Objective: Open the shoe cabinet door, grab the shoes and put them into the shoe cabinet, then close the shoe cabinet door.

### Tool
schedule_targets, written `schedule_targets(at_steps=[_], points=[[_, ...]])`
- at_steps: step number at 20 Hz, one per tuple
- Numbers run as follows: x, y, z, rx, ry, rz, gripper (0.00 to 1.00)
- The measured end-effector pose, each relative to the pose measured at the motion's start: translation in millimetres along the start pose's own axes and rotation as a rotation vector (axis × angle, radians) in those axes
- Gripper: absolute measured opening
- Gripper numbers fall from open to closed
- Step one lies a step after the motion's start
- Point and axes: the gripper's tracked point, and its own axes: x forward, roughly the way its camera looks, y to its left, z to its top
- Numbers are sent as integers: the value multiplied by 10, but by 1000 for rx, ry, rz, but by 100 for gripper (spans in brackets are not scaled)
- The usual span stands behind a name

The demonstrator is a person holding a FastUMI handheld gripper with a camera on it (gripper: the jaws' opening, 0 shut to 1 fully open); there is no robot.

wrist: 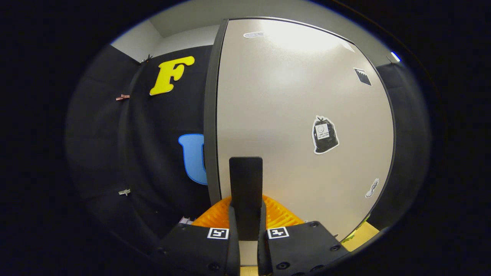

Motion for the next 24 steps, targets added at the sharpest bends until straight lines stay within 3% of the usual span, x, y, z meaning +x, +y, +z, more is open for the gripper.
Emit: schedule_targets(at_steps=[9, 24], points=[[-762, -69, 84, 22, 9, 84, 21], [-1861, -804, 118, 50, 29, 148, 21]])
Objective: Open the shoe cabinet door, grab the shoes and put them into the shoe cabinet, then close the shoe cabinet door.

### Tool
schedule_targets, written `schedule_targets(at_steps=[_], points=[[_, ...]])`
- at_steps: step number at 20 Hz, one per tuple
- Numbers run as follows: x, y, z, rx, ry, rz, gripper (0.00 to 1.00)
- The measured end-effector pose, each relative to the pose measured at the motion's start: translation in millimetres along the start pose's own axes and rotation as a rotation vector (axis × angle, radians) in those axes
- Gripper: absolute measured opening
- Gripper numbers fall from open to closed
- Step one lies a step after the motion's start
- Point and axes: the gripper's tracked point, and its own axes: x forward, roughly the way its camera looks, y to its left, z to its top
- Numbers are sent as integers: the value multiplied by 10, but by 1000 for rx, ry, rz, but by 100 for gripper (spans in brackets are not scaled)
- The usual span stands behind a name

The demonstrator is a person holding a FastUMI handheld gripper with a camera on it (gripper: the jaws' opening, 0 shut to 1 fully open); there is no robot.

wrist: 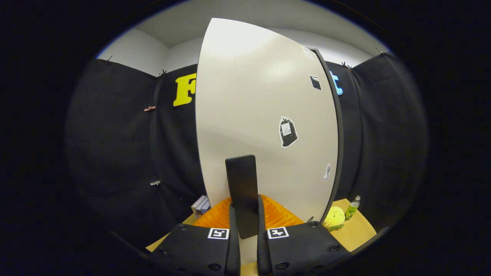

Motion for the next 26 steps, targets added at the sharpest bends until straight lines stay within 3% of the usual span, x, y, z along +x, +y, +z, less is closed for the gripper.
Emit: schedule_targets(at_steps=[15, 24, 26], points=[[-751, -977, 79, -17, -6, -83, 20], [-922, -1606, 159, -7, -33, -165, 19], [-936, -1766, 182, -17, -36, -173, 14]])
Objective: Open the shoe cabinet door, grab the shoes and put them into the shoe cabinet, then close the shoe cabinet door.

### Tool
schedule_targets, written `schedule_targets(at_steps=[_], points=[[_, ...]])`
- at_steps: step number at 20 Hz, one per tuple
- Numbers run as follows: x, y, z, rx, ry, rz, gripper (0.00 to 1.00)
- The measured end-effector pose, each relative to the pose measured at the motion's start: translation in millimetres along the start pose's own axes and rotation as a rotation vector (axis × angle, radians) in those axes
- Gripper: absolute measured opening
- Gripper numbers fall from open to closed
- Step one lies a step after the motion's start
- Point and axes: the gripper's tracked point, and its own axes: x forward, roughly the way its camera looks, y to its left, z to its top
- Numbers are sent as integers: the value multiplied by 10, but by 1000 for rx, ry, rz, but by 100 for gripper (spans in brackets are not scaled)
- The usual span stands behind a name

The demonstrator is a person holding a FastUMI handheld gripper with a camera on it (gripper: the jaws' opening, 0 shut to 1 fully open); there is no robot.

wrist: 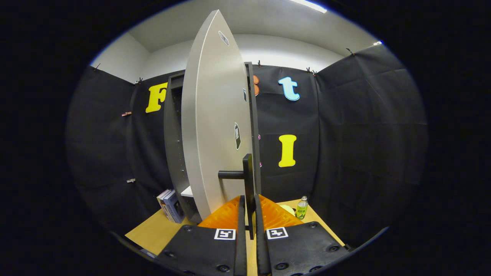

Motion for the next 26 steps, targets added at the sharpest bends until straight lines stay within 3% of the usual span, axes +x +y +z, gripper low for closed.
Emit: schedule_targets(at_steps=[4, 11, 17, 21, 22, 26], points=[[-44, -372, 42, 6, -2, -44, 14], [-74, -465, 18, 17, 2, -46, 14], [-390, -522, -8, 3, 1, -155, 14], [-685, -245, -202, -14, 44, -101, 25], [-735, -76, -289, -12, 52, -81, 34], [-639, 591, -805, 17, 139, 38, 91]])
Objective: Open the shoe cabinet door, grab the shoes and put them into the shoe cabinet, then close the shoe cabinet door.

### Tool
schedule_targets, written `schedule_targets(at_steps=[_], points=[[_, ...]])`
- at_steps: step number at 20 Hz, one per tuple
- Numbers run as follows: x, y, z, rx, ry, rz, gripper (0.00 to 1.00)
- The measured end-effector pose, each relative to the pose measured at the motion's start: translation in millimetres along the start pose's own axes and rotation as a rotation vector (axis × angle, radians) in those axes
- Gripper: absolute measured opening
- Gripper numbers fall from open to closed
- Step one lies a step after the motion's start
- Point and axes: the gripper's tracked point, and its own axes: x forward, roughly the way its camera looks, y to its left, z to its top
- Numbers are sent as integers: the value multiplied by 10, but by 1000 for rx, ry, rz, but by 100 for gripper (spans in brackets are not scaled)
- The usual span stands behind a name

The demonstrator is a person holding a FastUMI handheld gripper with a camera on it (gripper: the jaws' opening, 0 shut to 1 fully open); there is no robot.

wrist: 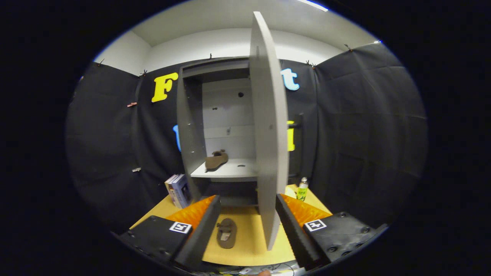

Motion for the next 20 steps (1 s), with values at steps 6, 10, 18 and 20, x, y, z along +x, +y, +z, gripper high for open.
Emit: schedule_targets(at_steps=[6, 10, 18, 20], points=[[703, 515, -1183, 40, 220, 57, 99], [1258, 759, -2178, 25, 409, 97, 99], [2093, 914, -3259, 35, 544, 68, 99], [2254, 921, -3398, 40, 550, 53, 99]])
